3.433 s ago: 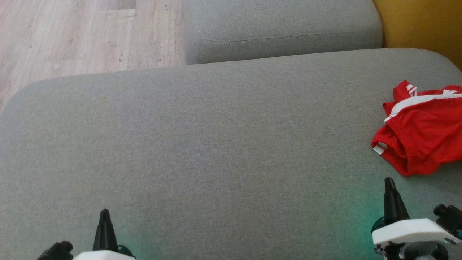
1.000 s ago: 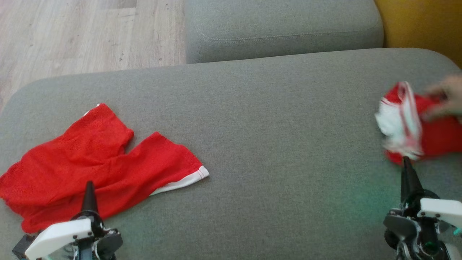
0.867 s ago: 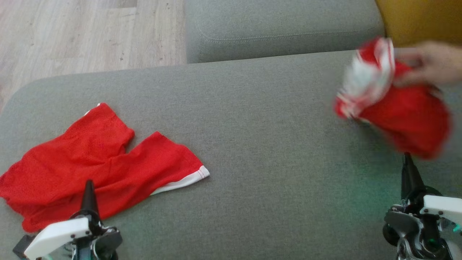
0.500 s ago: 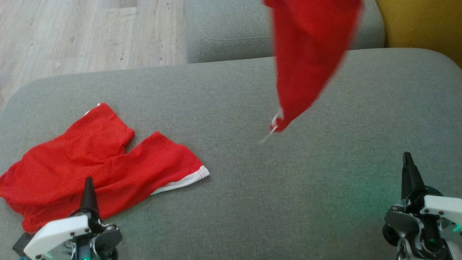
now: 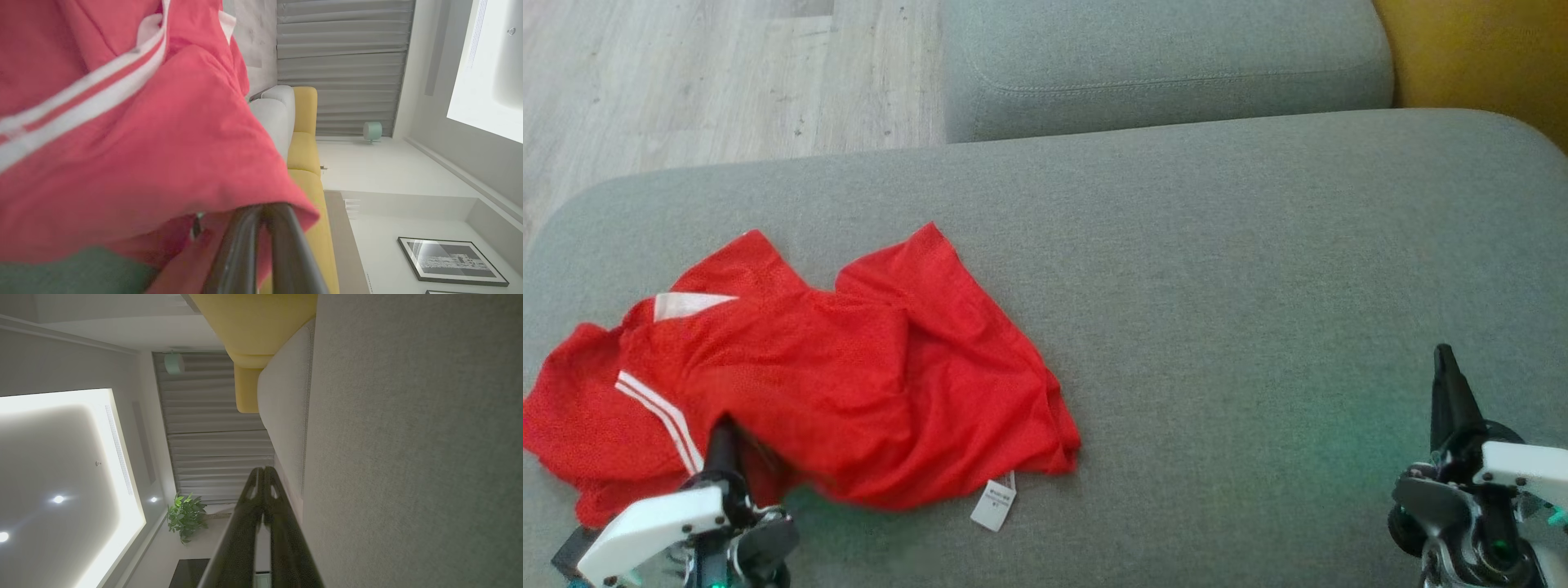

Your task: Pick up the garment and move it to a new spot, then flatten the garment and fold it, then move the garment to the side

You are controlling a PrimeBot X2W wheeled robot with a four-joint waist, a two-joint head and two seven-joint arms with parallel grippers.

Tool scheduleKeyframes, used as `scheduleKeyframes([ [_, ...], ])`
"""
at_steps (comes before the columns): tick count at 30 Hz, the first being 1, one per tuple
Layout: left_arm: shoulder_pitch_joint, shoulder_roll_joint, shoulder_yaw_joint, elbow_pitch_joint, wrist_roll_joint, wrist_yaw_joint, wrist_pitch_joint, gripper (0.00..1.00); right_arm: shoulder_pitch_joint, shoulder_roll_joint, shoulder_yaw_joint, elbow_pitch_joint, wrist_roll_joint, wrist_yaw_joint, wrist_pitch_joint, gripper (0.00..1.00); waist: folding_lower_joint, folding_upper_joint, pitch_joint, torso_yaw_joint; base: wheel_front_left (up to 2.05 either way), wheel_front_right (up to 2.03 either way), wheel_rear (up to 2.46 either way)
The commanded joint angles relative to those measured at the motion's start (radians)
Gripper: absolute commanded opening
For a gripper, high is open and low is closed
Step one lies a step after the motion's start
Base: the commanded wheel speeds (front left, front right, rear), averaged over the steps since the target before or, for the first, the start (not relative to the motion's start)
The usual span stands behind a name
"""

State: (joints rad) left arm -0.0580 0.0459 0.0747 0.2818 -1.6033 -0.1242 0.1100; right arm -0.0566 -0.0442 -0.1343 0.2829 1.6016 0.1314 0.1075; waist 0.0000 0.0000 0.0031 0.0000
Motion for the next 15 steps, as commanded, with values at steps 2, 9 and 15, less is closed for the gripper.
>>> scheduleKeyframes([
  [2,-0.05,0.004,0.039,-0.036,-0.005,-0.007,0.003,0.0,-0.051,-0.006,0.02,-0.038,0.007,-0.001,0.006,0.0,0.0,0.0,0.0,0.0,0.0,0.0,0.0],
  [9,-0.05,0.004,0.039,-0.036,-0.005,-0.007,0.003,0.0,-0.051,-0.006,0.02,-0.038,0.007,-0.001,0.006,0.0,0.0,0.0,0.0,0.0,0.0,0.0,0.0],
  [15,-0.05,0.004,0.039,-0.036,-0.005,-0.007,0.003,0.0,-0.051,-0.006,0.02,-0.038,0.007,-0.001,0.006,0.0,0.0,0.0,0.0,0.0,0.0,0.0,0.0],
])
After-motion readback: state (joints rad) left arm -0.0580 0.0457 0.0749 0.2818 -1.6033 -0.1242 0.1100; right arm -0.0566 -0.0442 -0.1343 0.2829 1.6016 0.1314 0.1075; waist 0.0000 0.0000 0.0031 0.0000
